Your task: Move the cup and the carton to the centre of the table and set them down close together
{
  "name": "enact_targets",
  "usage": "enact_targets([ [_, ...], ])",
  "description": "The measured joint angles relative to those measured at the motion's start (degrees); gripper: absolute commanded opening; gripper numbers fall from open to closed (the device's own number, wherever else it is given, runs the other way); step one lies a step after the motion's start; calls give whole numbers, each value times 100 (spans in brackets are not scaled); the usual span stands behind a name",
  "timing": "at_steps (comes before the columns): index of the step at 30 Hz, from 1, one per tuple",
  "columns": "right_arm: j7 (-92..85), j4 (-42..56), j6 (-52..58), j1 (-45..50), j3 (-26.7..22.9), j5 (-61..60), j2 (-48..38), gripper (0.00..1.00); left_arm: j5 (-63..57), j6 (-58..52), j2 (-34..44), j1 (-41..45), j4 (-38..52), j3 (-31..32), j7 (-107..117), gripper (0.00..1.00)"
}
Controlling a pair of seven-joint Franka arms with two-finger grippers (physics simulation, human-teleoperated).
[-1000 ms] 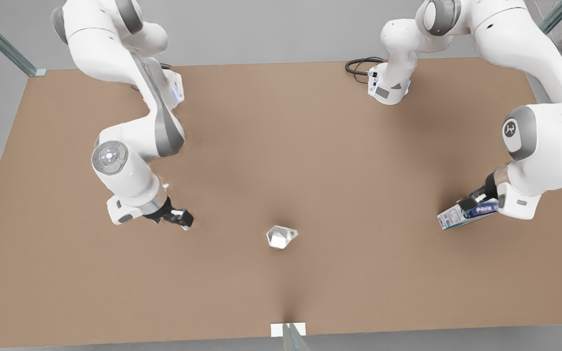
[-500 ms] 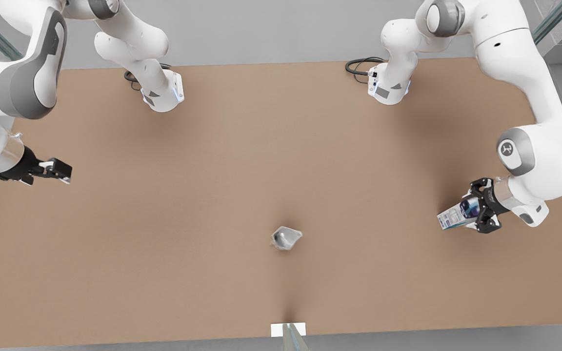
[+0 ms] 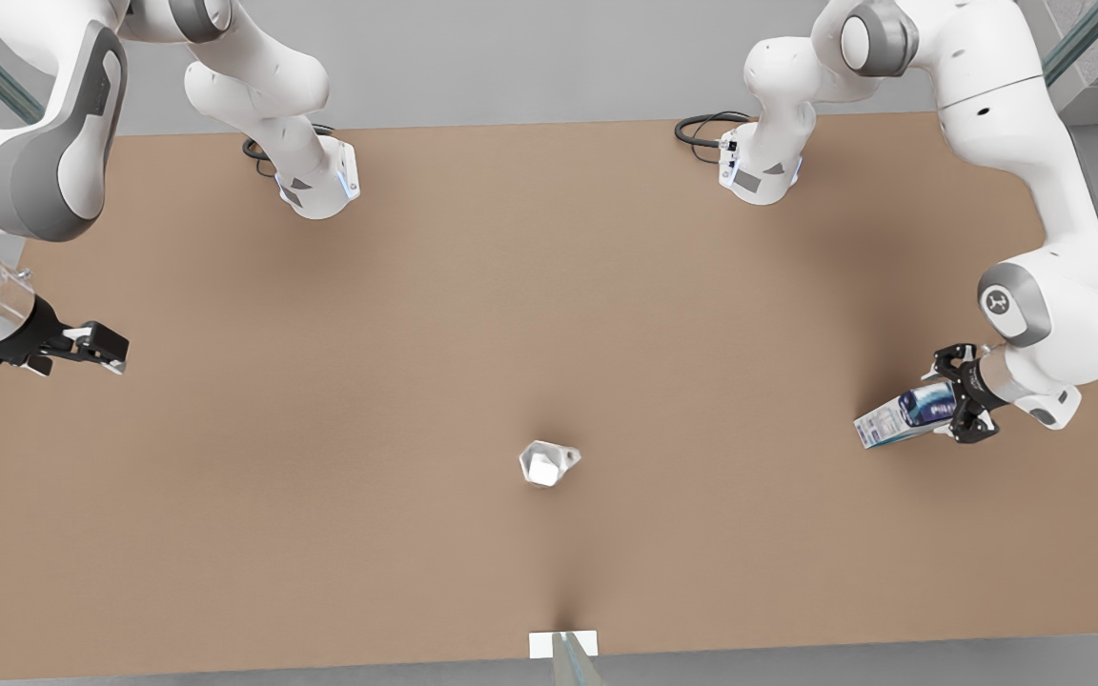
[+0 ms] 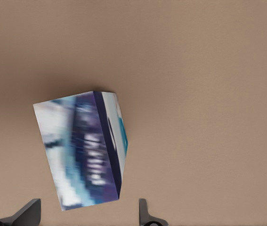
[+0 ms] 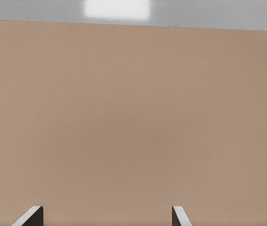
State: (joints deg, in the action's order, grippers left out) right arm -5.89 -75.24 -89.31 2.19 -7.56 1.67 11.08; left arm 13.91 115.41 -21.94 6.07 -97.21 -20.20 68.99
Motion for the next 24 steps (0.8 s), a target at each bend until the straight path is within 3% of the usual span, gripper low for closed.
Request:
enact_targets([
  [13,-35,-8,-184,36,3,-16,2,100,15,166,-77,-10,-211,-177,430,100],
  [20,-31,-8,-206,42,1,-27,35,100,149,587,-490,-20,-211,-128,343,100],
  [21,-26,-8,-201,26,1,-27,35,100,175,614,-504,-18,-211,-133,343,79],
  [24,-26,-9,-332,29,1,-51,110,100,230,615,-522,-15,-211,-125,343,66],
])
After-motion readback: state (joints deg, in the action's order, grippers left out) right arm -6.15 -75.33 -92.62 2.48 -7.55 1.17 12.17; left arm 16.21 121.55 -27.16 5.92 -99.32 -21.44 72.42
